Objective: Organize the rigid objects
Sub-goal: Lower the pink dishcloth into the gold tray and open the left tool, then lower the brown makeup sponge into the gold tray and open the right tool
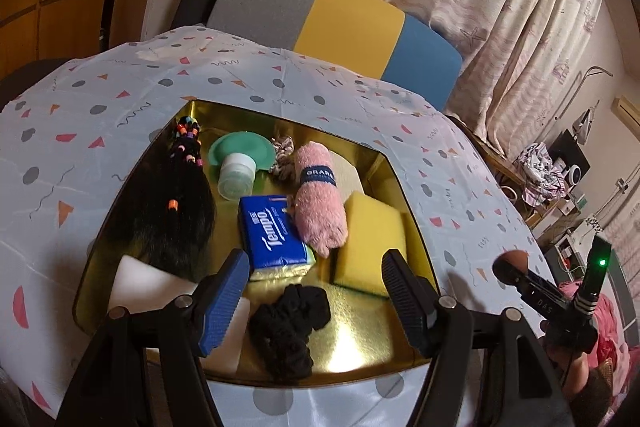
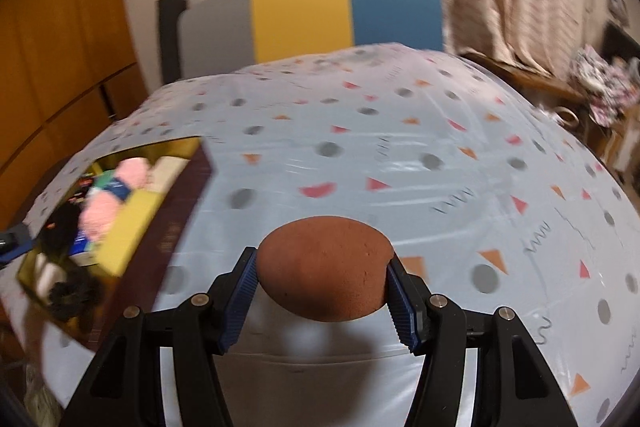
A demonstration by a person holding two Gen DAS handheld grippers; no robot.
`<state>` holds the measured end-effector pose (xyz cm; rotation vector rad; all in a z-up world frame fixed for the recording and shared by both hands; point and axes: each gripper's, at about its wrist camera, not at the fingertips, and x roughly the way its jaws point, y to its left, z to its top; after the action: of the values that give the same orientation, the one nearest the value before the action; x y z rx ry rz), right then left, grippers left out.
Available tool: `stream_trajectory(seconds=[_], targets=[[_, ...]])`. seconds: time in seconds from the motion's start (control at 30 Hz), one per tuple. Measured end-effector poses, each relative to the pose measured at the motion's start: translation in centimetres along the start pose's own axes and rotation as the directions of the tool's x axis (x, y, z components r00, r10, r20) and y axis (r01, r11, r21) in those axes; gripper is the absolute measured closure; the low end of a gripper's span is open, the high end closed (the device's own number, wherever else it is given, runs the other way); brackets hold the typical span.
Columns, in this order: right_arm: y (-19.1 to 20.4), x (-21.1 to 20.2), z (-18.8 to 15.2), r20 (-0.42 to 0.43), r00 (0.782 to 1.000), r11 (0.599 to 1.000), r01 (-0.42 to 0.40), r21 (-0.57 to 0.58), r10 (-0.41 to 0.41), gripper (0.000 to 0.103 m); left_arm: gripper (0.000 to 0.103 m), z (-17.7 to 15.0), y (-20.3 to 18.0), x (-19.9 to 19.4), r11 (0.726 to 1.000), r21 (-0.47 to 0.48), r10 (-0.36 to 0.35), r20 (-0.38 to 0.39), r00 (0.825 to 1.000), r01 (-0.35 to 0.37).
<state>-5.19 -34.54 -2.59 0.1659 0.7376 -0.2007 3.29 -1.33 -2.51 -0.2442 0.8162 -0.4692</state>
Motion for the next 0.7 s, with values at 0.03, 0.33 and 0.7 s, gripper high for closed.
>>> stream_trajectory(seconds=[0.03,0.33,0.7], targets=[[1.0,-0.4,0.1,0.004,1.0,1.0,-0.016,-0.014,0.016,0.042,0.033,-0.1,-0.1,-0.2,1.0,0.002,-0.002,0.002,1.0,0.002],[7.5,-2.6,0.9,0.019,0.991,0.985,-0.126,-0.113,0.129,0.042,0.033,-1.1,0.7,-1.8,1.0,0.002,-0.003,0.01,1.0,0.003],[13.0,-3.0,0.3,-0.072,0.955,0.948,-0.294,-0.118,0.287,0.042,0.033,-1.7,1.4,-3.8,0.999,0.013,0.043,0.046,0.998,-0.043]])
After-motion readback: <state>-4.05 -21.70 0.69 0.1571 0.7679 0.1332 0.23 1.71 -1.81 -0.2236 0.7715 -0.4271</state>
